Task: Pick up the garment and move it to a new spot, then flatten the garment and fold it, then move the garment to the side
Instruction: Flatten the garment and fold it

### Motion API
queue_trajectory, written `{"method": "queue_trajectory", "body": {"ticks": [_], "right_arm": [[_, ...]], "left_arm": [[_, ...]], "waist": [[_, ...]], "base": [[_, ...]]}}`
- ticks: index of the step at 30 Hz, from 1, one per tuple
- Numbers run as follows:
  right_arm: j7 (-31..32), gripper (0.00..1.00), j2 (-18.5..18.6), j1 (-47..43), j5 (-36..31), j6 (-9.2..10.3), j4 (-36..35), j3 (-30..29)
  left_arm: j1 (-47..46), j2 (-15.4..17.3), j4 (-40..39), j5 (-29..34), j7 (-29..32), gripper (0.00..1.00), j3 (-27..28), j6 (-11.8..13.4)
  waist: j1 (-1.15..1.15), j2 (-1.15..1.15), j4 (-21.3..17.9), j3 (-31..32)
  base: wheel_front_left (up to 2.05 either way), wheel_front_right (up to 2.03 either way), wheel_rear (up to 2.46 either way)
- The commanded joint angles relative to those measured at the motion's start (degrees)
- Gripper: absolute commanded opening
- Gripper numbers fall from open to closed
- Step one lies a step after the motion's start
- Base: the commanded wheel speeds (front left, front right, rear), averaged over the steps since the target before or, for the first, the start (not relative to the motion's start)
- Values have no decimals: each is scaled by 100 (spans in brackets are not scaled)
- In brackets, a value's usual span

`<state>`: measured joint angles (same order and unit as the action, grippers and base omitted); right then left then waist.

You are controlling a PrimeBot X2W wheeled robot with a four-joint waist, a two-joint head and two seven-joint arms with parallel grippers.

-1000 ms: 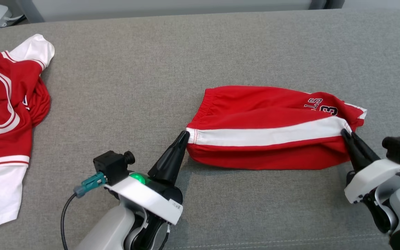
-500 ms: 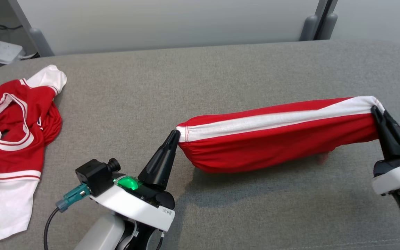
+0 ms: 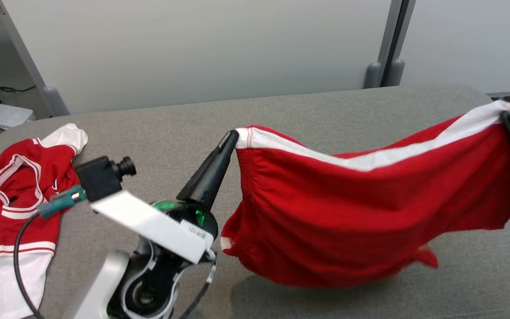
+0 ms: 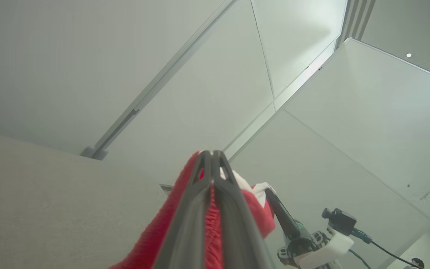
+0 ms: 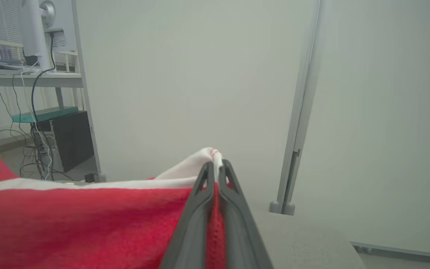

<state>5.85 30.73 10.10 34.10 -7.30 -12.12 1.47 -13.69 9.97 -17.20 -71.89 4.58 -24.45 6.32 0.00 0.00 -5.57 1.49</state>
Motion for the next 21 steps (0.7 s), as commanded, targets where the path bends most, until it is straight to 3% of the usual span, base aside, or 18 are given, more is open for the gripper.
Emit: {"method": "queue_trajectory", "body": {"ticks": [1,4,8,11,14,16,21], "right_arm": [[253,0,30,292,184,-19,42,263],[628,0,18,1157,291,-19,791,880],[606,0,-77,2960,51,-19,2392,1934],[-141,0,-190,4482,-381,-19,3679,2394],[-1186,0,-306,5687,-969,-19,4729,2657],[-1665,0,-456,6204,-1147,-19,5525,3015],[-1905,0,-512,6033,-1031,-19,6070,3626]], "left_arm": [[-543,75,21,-124,164,0,272,54],[-1303,179,833,89,353,0,225,-60],[-2685,8,2536,488,234,0,89,-640],[-4025,-249,4002,1086,-473,0,47,-1066],[-5105,-396,4983,1602,-1392,0,-91,-1310],[-5565,-466,5336,1853,-1841,0,-448,-1373],[-5154,-399,4914,1675,-1950,0,-987,-1378]], "waist": [[0,0,26,-55],[0,0,95,-192],[0,0,214,-316],[0,0,373,-432],[0,0,397,-644],[0,0,371,-939],[0,0,301,-1388]], "base": [[0,0,0],[0,0,0],[0,0,0],[0,0,0],[0,0,0],[0,0,0],[0,0,0]]}}
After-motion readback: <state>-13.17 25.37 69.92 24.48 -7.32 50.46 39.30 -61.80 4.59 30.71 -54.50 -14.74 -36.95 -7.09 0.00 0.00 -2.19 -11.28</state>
